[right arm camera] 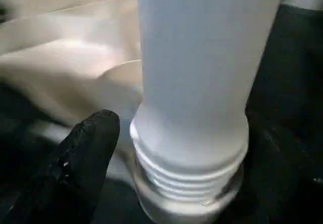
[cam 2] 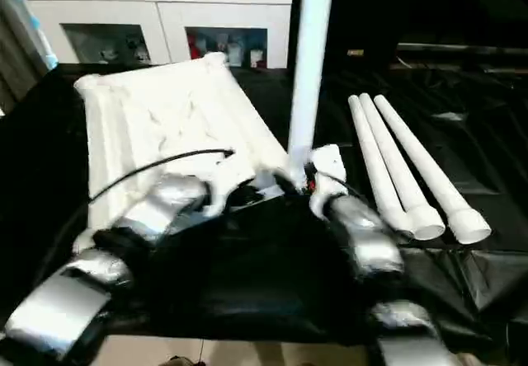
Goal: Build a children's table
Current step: Rotate leg to tighten
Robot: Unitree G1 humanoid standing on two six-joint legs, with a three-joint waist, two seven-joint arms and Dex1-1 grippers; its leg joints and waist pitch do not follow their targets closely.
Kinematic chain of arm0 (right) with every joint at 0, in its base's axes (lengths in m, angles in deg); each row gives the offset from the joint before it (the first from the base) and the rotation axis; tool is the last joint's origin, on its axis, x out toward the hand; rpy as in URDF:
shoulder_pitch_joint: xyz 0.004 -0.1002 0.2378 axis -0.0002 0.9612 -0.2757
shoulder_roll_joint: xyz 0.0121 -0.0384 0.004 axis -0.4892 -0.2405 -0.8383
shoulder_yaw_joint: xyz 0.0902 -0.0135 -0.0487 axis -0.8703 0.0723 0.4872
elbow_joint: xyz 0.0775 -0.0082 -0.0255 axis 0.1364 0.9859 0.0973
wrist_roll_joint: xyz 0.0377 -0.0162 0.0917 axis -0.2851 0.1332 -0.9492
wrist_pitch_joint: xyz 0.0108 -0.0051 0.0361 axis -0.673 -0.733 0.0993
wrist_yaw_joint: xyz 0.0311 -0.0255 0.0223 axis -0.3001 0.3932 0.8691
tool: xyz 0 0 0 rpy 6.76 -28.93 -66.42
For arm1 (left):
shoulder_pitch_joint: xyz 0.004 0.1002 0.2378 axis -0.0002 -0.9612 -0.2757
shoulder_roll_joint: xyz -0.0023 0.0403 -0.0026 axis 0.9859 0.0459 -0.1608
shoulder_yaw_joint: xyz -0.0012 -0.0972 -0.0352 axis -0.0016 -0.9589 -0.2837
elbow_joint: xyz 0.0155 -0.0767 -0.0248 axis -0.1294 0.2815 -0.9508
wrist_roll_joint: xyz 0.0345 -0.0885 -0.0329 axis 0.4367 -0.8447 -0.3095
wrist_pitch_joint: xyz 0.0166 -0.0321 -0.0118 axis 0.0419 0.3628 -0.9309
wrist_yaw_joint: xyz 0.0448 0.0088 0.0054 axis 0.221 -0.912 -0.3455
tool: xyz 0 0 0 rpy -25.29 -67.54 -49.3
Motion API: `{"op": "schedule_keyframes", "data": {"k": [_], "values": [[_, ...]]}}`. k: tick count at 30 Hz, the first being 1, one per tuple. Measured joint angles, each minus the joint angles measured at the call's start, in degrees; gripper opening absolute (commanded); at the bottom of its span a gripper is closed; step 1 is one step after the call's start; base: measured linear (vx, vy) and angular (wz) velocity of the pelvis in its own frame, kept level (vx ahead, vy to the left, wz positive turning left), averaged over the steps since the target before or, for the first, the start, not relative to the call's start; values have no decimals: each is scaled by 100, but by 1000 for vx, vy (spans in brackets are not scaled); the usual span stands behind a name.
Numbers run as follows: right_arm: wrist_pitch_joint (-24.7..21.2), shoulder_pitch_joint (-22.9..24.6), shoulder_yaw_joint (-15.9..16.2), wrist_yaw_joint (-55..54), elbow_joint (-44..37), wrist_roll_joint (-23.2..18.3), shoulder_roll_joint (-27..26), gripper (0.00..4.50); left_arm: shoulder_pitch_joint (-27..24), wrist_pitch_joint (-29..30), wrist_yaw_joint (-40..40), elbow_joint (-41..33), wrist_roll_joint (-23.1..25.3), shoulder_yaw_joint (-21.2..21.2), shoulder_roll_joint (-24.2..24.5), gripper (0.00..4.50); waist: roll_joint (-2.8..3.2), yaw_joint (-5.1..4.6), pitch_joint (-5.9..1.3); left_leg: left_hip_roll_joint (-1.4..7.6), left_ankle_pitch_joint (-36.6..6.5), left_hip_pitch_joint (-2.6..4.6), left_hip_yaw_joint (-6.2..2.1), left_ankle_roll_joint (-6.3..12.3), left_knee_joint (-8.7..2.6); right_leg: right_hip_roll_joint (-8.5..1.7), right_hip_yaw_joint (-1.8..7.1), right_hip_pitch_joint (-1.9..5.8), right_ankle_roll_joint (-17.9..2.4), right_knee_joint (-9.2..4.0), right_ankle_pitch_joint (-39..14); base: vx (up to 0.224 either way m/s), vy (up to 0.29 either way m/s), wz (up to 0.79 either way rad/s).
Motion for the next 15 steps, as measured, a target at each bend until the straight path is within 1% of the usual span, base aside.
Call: {"op": "schedule_keyframes", "data": {"k": [3,6,11,15], "values": [[-194,190,143,728,-386,-147,389,390,-177,-217,545,-249,-103,22,283,0,1,20,-1,7,6,-22,0,9,-5,1,-10,-25,2,4,-2,0,0,0],[-328,219,259,1138,-539,-206,535,390,-280,-337,936,-398,-194,50,451,0,3,37,0,10,6,-44,0,7,0,2,-13,-53,3,16,-2,0,0,0],[-424,220,264,1469,-687,-243,624,390,-450,-356,1343,-706,-225,107,576,0,2,97,1,10,2,-47,2,0,10,0,-9,-51,2,15,-1,0,0,0],[-552,220,273,1615,-714,-336,657,390,-478,-355,1437,-778,-233,111,606,0,1,143,3,10,1,-52,4,0,11,0,-9,-56,2,15,-1,0,0,0]]}}
